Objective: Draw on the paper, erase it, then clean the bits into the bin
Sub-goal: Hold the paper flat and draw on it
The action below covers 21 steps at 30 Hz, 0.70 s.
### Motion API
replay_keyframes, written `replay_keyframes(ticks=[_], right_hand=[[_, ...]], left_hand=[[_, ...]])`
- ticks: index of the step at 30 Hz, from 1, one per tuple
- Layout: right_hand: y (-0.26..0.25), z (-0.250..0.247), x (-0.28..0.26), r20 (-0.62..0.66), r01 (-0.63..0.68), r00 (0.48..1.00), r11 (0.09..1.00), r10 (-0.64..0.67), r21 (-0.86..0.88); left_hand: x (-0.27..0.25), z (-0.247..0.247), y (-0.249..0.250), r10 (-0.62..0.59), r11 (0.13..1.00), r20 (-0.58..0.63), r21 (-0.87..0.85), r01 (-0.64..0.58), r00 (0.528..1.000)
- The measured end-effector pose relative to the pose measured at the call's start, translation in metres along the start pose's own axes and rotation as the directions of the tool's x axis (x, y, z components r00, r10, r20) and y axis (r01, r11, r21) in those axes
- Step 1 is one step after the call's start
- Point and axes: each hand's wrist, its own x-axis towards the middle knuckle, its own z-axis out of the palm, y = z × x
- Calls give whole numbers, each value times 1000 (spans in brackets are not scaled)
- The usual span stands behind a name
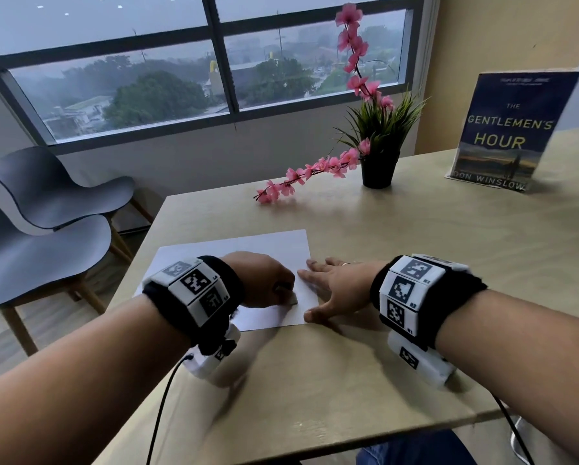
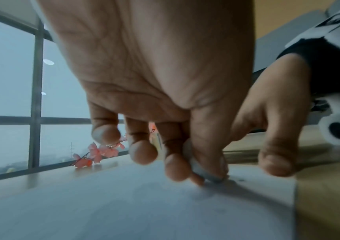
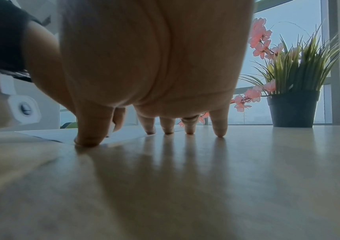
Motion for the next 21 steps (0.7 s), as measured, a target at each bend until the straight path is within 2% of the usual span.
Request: replay_keyframes(ticks=[5,11,16,21], right_hand=[[0,1,0,-6,7,1000,1000,-7,1],[1,1,0,-11,8,1000,1000,-8,2],[1,1,1,-13,13,1000,1000,-13,9],[2,2,1,-12,9,1000,1000,-9,11]], left_hand=[[-2,1,7,70,997,53,34,-72,996],[11,-7,7,-2,1000,-43,21,3,999],[8,-3,14,53,997,18,47,-54,998],[8,-5,7,3,999,-32,43,-1,999]])
